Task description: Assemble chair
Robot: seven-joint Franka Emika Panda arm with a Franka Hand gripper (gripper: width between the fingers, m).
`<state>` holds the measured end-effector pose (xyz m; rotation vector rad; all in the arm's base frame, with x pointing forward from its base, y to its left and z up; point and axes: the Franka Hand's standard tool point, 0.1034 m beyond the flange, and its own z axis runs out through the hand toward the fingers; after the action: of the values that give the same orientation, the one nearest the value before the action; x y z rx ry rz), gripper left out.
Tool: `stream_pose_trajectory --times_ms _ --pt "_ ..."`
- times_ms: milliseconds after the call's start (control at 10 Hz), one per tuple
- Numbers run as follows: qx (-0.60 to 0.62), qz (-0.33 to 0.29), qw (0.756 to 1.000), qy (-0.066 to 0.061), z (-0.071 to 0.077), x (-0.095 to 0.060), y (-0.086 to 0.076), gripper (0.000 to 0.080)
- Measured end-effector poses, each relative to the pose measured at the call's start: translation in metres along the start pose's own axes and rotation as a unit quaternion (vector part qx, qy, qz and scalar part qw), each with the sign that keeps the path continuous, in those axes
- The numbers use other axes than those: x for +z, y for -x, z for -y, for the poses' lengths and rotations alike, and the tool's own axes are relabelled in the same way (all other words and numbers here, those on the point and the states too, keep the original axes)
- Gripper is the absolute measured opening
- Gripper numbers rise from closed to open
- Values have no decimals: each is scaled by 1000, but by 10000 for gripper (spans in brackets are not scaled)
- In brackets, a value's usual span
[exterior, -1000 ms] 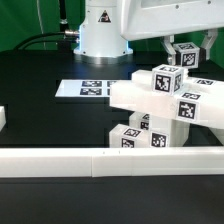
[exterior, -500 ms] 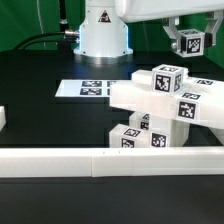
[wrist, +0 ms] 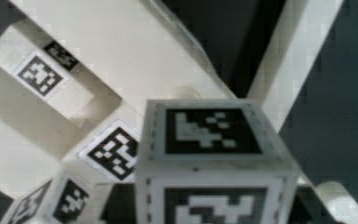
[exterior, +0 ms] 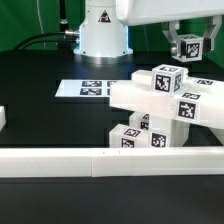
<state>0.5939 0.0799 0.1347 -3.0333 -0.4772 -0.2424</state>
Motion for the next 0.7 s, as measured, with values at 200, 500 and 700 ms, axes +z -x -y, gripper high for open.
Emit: stream_pose_trajectory --times_ms 200,500,700 --pt "-15 -4 1000 2 -2 3 -1 284" --pt "-13 -3 1000 2 -3 5 0 284" --pt "-16 1 1000 2 -4 9 4 284"
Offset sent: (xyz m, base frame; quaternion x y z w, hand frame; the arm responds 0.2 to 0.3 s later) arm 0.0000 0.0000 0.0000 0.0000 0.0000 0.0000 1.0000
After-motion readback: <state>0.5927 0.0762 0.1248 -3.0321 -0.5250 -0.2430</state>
